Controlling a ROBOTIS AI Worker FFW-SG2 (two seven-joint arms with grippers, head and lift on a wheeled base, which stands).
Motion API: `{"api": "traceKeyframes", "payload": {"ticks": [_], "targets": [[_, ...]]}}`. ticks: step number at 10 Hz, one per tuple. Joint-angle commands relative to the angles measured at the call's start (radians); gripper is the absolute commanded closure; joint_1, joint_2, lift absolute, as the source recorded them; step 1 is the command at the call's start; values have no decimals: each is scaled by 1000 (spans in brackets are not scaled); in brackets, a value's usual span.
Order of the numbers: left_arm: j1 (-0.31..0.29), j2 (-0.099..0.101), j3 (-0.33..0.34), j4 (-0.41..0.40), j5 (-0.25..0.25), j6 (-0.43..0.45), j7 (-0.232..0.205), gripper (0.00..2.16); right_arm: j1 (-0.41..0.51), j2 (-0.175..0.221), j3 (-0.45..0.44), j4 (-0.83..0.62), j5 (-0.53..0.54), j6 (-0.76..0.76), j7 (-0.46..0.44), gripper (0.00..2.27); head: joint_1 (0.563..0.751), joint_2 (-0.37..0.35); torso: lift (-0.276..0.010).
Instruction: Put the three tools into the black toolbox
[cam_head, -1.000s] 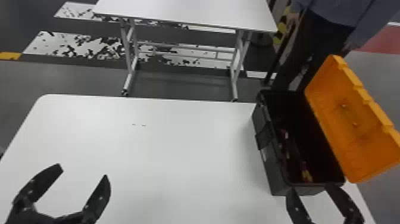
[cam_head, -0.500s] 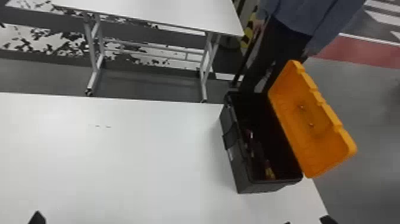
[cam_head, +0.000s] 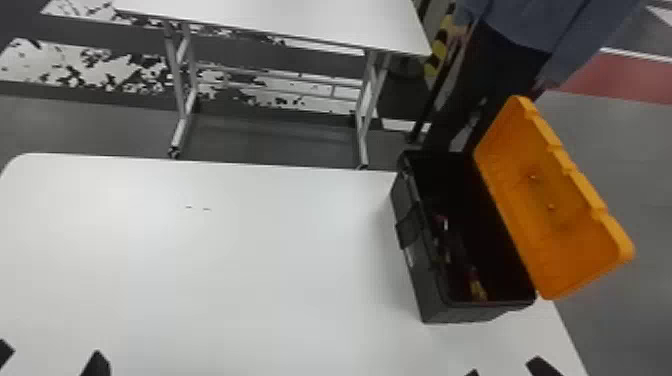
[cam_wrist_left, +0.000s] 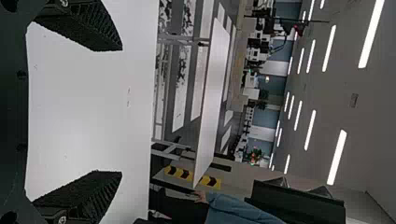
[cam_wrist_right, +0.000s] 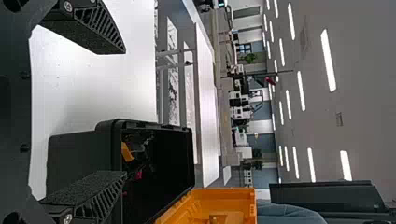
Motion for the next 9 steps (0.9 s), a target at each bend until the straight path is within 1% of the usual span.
{"api": "traceKeyframes", "payload": {"ticks": [1,9], "targets": [[-1,-1,-11,-1,-8,7,0,53,1,1,3,-15,7,29,1,80,695,-175,-51],[-2,-7,-21,9,-21,7,-3,53,6,1,-3,-32,-19,23,30,107,695,-190,-51]]}}
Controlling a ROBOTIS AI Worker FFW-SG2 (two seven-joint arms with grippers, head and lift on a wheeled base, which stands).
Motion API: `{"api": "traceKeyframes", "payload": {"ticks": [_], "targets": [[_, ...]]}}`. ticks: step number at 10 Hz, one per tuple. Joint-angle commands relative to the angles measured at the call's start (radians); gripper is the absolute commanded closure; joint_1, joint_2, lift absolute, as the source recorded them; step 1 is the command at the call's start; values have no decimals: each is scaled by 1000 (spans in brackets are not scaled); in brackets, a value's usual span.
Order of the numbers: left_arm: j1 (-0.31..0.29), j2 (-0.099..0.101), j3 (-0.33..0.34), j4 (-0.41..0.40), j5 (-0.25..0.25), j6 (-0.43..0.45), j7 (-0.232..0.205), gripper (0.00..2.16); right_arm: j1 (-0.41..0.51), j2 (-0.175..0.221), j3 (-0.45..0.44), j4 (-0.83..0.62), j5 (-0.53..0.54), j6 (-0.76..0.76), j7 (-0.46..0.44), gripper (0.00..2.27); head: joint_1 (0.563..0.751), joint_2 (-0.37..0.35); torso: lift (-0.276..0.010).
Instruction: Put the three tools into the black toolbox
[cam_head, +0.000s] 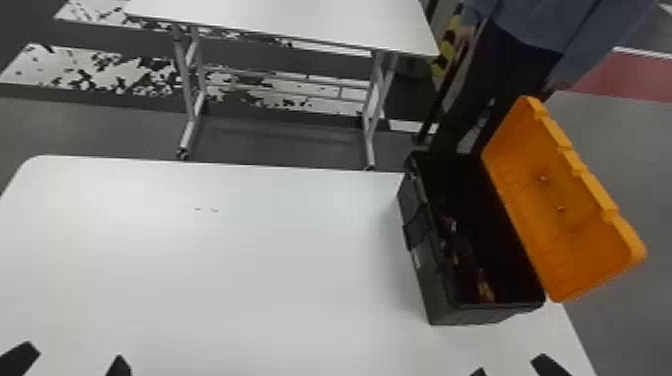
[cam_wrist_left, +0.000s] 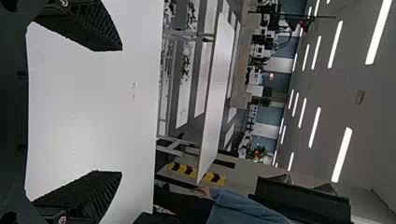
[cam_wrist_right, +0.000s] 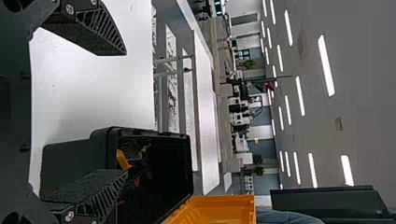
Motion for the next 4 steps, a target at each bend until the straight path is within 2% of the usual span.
{"api": "traceKeyframes", "payload": {"ticks": [1,4], "targets": [[-3,0,-5,8,-3,0,0,56,3,1,1,-9,1,0,5,107,695,-191,-51],[-15,0,-11,14,-9,28,0,56,5,1,6,-18,7,3,5,107,695,-187,-51]]}}
